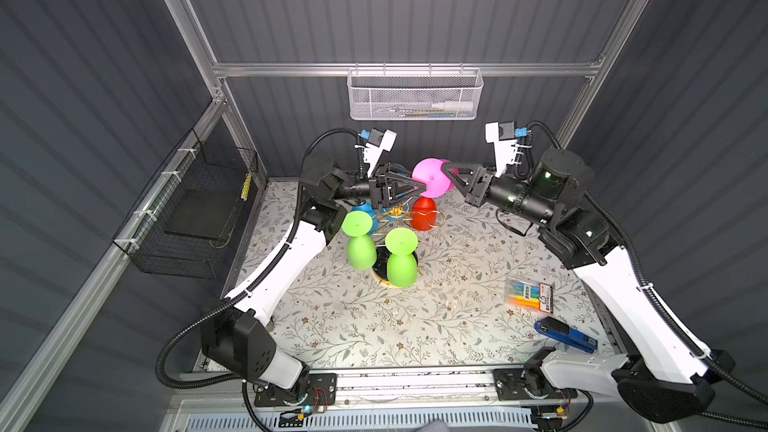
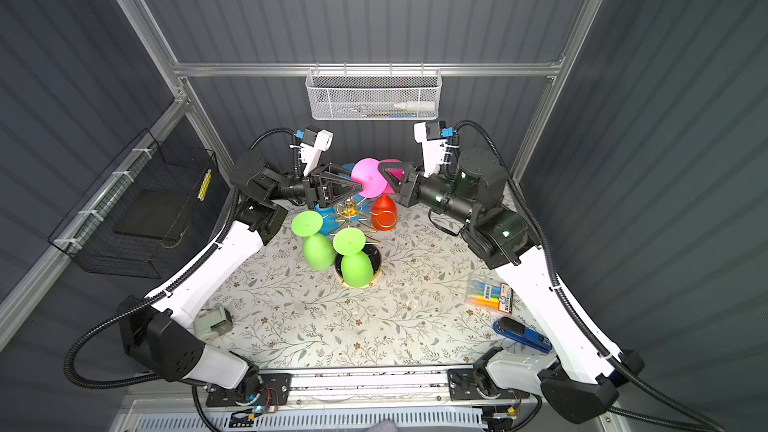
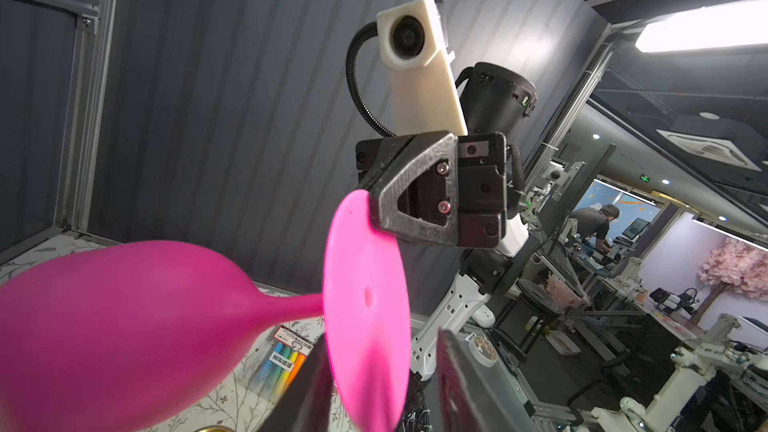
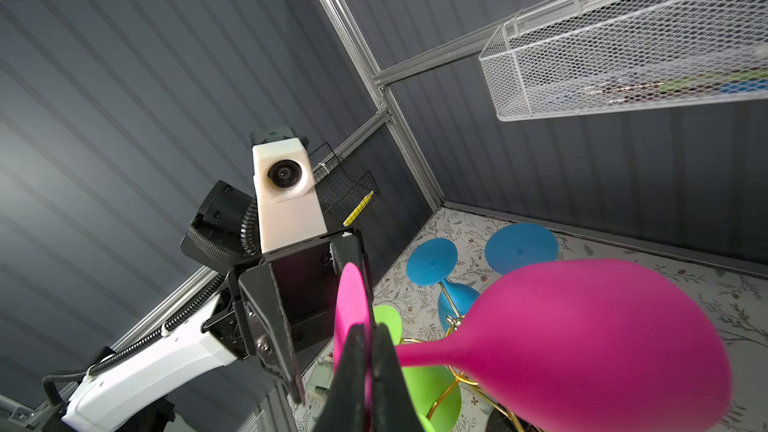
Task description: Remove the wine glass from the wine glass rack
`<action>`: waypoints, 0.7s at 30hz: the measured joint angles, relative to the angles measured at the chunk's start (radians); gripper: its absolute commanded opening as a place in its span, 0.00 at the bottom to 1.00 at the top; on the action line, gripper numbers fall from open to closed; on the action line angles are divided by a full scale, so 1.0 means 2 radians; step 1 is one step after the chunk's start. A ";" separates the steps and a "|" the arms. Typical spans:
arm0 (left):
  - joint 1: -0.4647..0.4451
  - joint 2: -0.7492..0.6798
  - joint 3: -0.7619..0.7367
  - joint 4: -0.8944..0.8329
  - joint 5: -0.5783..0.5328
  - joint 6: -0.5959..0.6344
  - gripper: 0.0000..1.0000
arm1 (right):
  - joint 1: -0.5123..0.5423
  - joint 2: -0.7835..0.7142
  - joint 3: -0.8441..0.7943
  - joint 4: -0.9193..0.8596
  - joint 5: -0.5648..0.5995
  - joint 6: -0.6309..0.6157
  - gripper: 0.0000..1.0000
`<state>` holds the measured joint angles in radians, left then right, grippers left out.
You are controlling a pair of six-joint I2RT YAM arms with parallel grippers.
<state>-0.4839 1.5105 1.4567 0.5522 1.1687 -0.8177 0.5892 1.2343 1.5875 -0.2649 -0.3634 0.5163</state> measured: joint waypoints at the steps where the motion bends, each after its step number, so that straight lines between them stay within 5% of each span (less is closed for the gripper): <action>1: 0.000 0.002 0.000 0.002 0.000 0.000 0.25 | 0.000 0.000 -0.003 0.002 0.000 0.000 0.00; 6: 0.000 0.003 0.000 0.001 -0.006 -0.019 0.01 | 0.001 -0.002 -0.013 0.016 -0.005 0.003 0.00; 8: 0.000 0.003 0.000 0.001 -0.009 -0.029 0.00 | 0.002 -0.006 -0.016 0.021 -0.007 -0.002 0.02; 11: -0.001 0.003 0.000 0.004 -0.011 -0.043 0.00 | 0.002 -0.015 -0.026 0.023 -0.003 -0.005 0.40; 13: -0.001 0.004 0.001 0.015 -0.012 -0.056 0.00 | 0.003 -0.032 -0.042 0.013 0.017 -0.015 0.55; 21: -0.001 0.009 0.021 -0.001 -0.011 -0.095 0.00 | 0.002 -0.172 -0.162 0.005 0.140 -0.131 0.74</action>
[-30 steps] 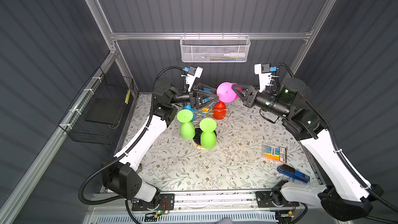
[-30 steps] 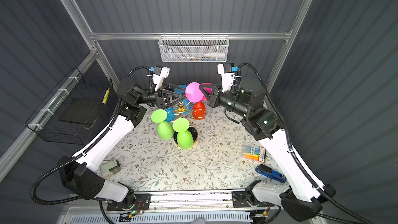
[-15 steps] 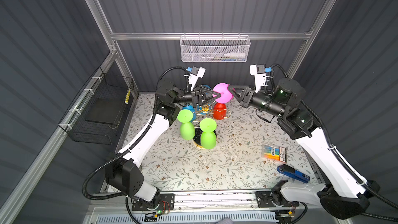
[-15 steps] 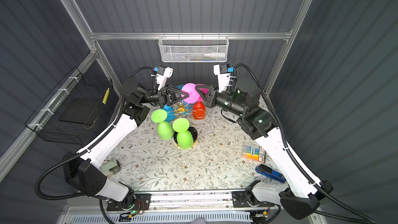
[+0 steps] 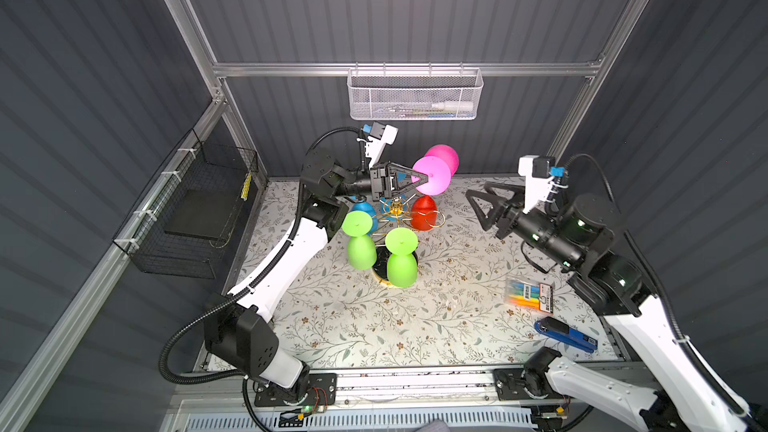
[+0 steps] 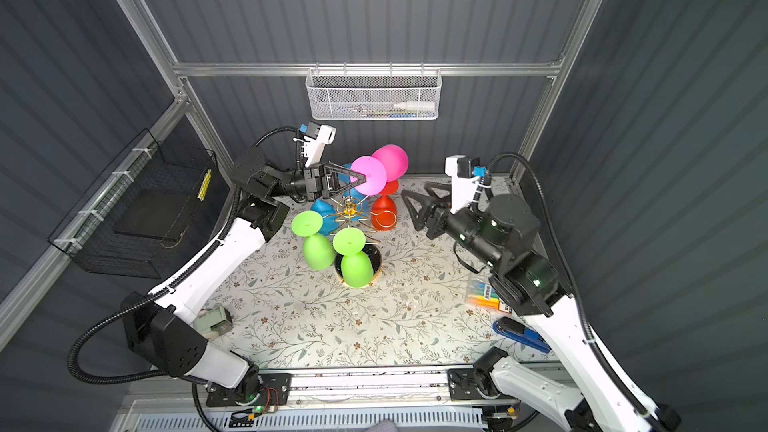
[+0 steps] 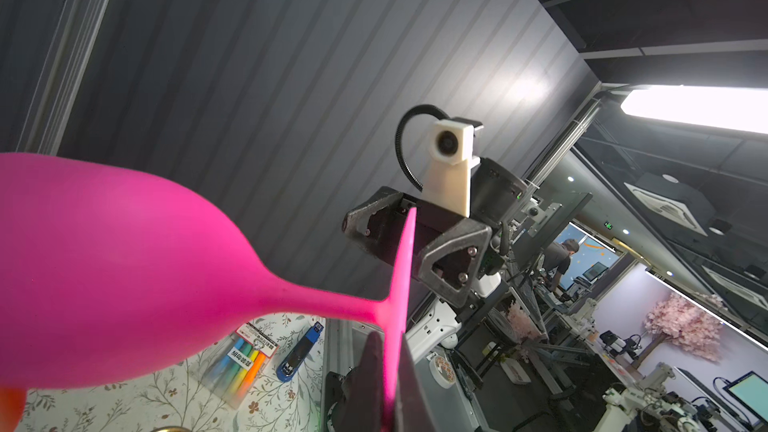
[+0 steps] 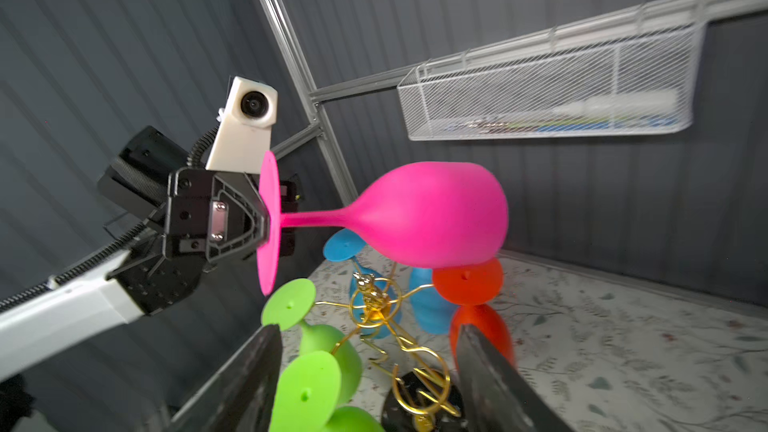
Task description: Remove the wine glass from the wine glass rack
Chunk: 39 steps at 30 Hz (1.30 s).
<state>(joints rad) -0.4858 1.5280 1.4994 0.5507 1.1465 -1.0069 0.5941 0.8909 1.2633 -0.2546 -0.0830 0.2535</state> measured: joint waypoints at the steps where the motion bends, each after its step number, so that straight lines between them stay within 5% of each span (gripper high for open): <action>1: 0.000 0.000 0.003 -0.009 0.001 0.000 0.00 | 0.000 -0.014 -0.013 0.007 0.011 -0.019 0.76; 9: 0.000 -0.002 0.023 -0.102 0.002 0.039 0.00 | 0.000 -0.027 -0.127 0.125 0.045 -0.145 0.83; 16: 0.000 -0.002 0.028 -0.133 0.004 0.043 0.00 | 0.000 0.032 -0.135 0.192 0.026 -0.212 0.87; 39: 0.001 -0.002 0.037 -0.105 0.022 -0.002 0.00 | 0.000 0.178 -0.063 0.288 0.003 -0.254 0.96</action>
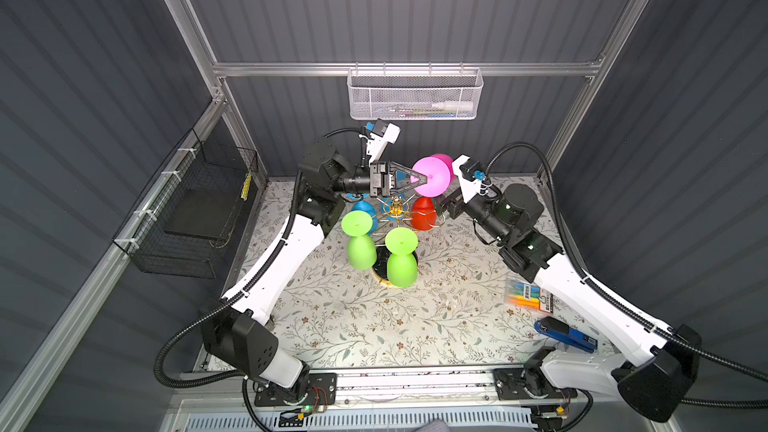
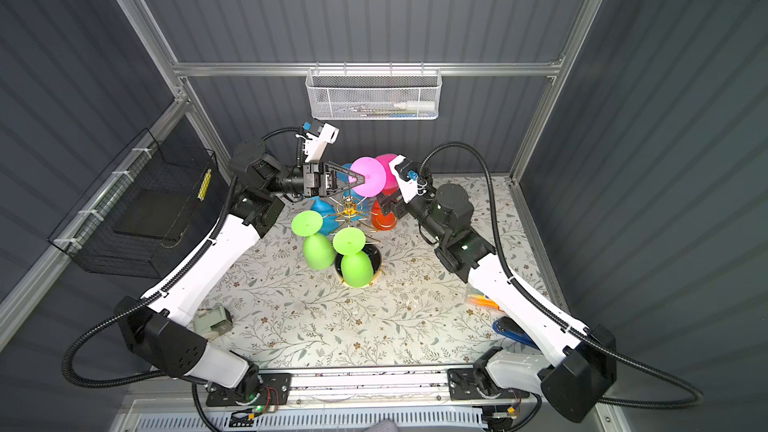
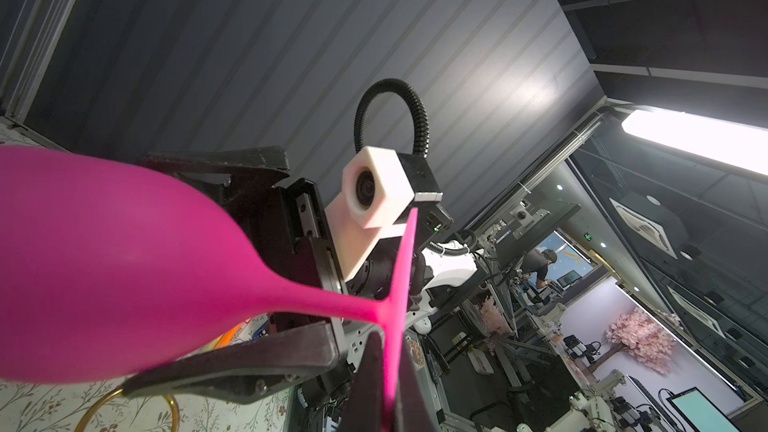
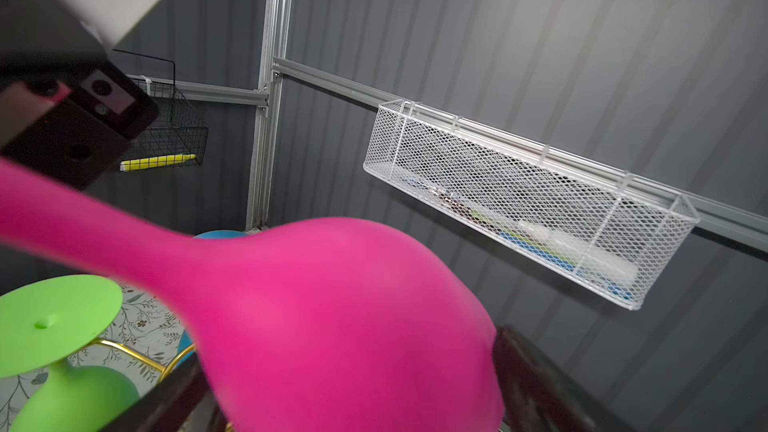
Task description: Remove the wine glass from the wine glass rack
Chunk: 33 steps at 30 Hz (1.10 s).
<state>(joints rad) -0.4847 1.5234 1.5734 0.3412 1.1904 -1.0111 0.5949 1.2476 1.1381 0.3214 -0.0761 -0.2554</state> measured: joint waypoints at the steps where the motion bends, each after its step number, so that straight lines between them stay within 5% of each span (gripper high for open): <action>1: 0.000 0.000 0.000 0.001 0.000 -0.002 0.00 | 0.000 0.004 0.003 0.002 -0.001 0.000 0.96; 10: 0.000 0.000 0.000 0.010 0.001 -0.025 0.00 | 0.000 0.033 0.026 0.012 -0.006 -0.011 0.96; 27: 0.001 0.001 0.000 0.032 -0.004 -0.058 0.01 | 0.004 0.035 0.027 0.014 -0.024 -0.020 0.75; 33: 0.000 0.001 0.000 0.031 -0.003 -0.058 0.00 | 0.004 0.028 0.026 0.001 -0.028 -0.015 0.91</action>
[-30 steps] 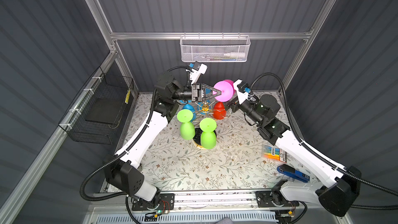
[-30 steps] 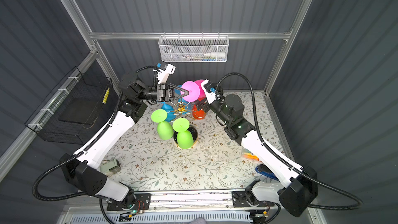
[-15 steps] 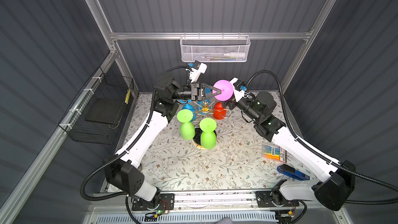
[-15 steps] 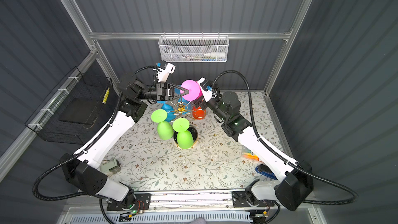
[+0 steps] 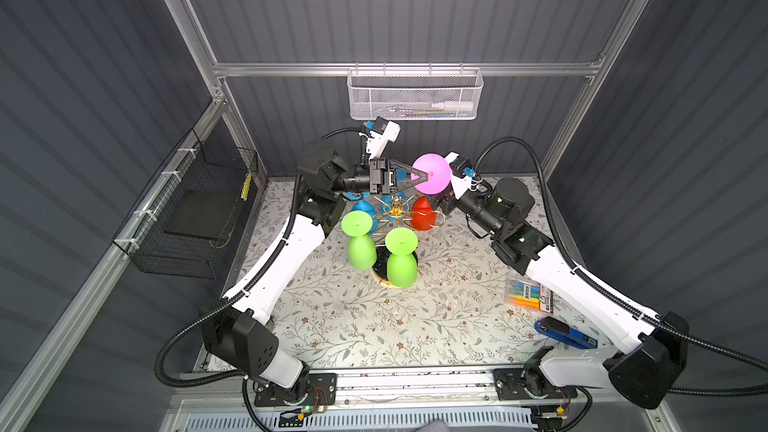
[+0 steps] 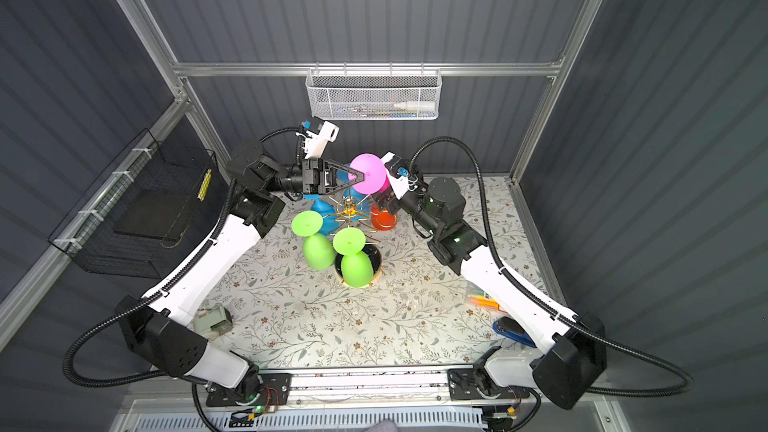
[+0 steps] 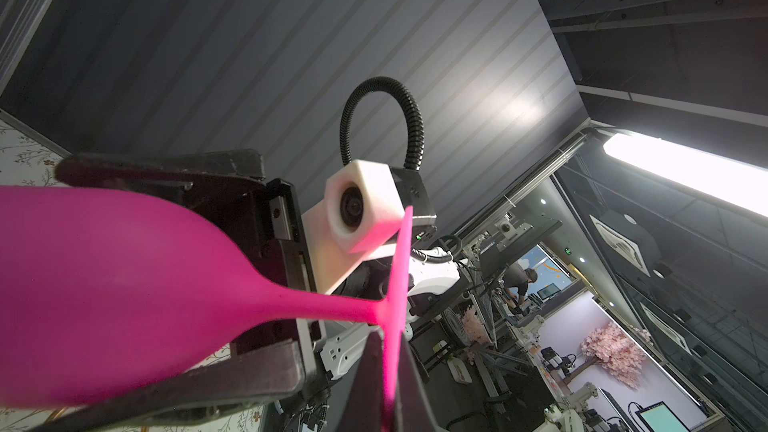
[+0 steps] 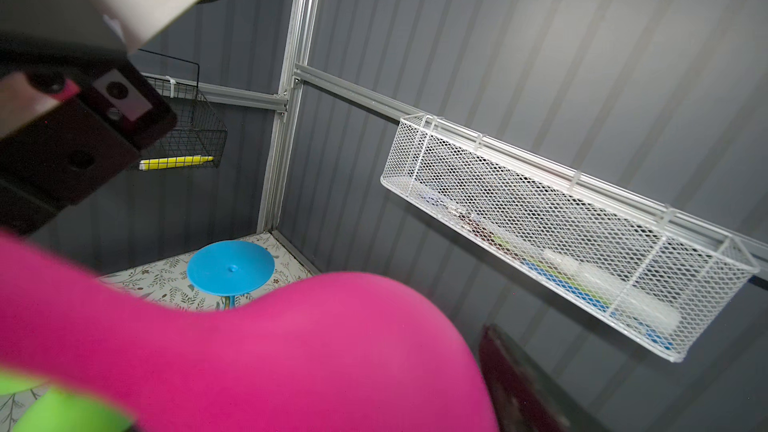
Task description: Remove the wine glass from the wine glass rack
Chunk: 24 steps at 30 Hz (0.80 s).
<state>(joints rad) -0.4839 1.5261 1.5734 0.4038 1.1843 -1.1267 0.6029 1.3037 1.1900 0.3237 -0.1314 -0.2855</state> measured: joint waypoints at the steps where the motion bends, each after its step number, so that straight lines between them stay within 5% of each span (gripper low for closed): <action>1: 0.000 0.000 0.000 -0.001 0.003 0.000 0.00 | 0.000 -0.001 0.000 -0.001 0.001 0.001 0.92; 24: 0.001 0.000 0.004 0.016 0.020 -0.033 0.00 | 0.001 0.005 -0.002 0.009 0.015 -0.001 0.97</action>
<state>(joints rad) -0.4828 1.5265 1.5818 0.4362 1.2243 -1.1931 0.6041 1.3132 1.1854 0.3420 -0.1009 -0.2874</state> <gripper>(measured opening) 0.060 0.971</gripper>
